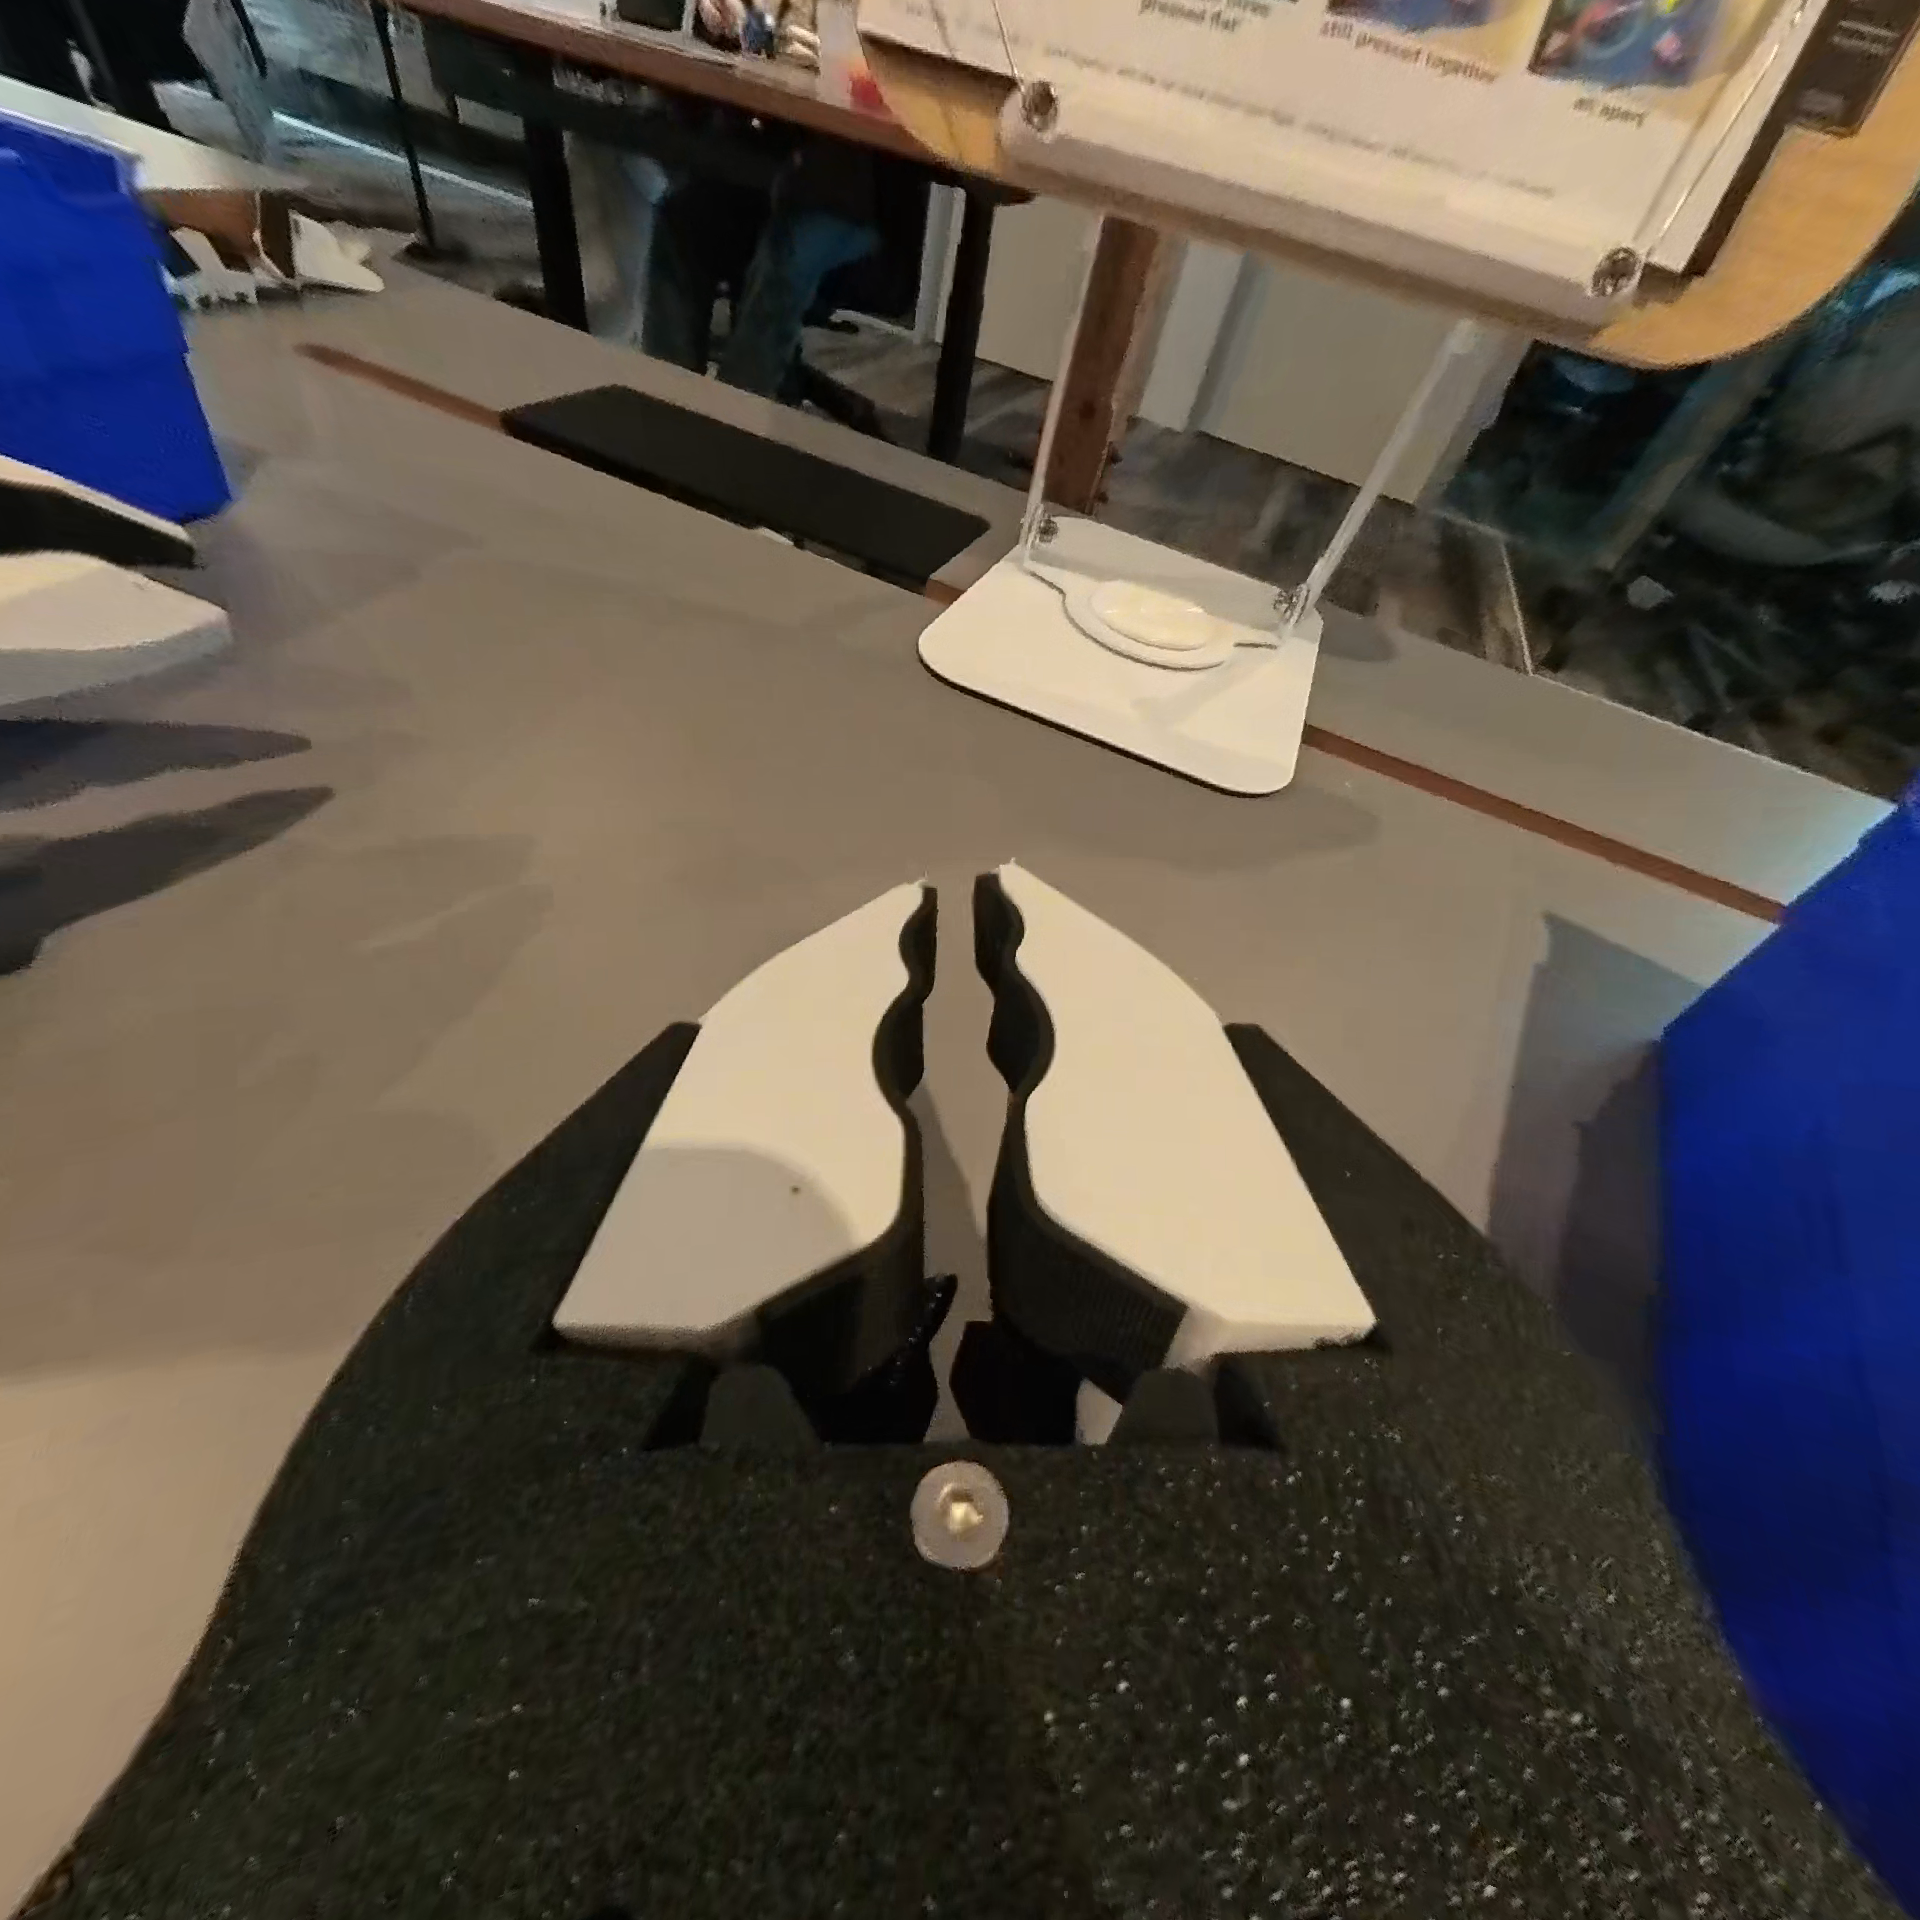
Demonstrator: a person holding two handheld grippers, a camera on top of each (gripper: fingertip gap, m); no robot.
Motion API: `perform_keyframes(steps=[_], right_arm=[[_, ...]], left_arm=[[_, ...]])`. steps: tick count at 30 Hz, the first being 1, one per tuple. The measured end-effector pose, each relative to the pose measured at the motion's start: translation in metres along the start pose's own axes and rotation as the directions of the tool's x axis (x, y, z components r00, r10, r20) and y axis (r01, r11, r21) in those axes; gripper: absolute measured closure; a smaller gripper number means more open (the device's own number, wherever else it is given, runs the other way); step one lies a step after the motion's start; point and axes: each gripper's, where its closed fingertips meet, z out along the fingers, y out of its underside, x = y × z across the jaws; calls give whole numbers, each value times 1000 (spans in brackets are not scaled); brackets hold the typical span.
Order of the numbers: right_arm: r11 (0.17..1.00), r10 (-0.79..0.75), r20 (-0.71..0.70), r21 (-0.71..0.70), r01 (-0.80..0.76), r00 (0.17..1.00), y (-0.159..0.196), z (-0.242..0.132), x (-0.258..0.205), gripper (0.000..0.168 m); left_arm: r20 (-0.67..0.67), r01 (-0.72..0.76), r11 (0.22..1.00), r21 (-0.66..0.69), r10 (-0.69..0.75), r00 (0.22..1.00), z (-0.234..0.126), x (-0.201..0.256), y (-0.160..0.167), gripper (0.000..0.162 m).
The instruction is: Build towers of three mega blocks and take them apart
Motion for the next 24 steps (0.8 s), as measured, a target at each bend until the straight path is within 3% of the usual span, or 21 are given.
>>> perform_keyframes(steps=[7, 13, 19, 22, 24], right_arm=[[1000, -24, 0, -9, 24, 1000, 2, 1, -3, 161], [999, -32, 13, -12, 32, 999, 10, 7, -6, 160], [1000, 2, 27, 4, -2, 1000, 8, 6, -4, 160], [1000, 19, 31, -1, -19, 999, 8, 6, -3, 160], [1000, 26, 34, 0, -26, 999, 8, 6, -3, 160]], left_arm=[[3, 0, 1000, -2, 0, 1000, 1, -1, 0, 143], [-38, -63, 996, 57, 65, 997, -9, 11, -17, 162], [-48, -3, 993, 115, 8, 999, -85, 11, -62, 162], [96, -4, 1000, -18, 6, 995, -127, -33, -47, 162], [204, 22, 985, -173, 14, 979, -154, -74, -24, 153]])
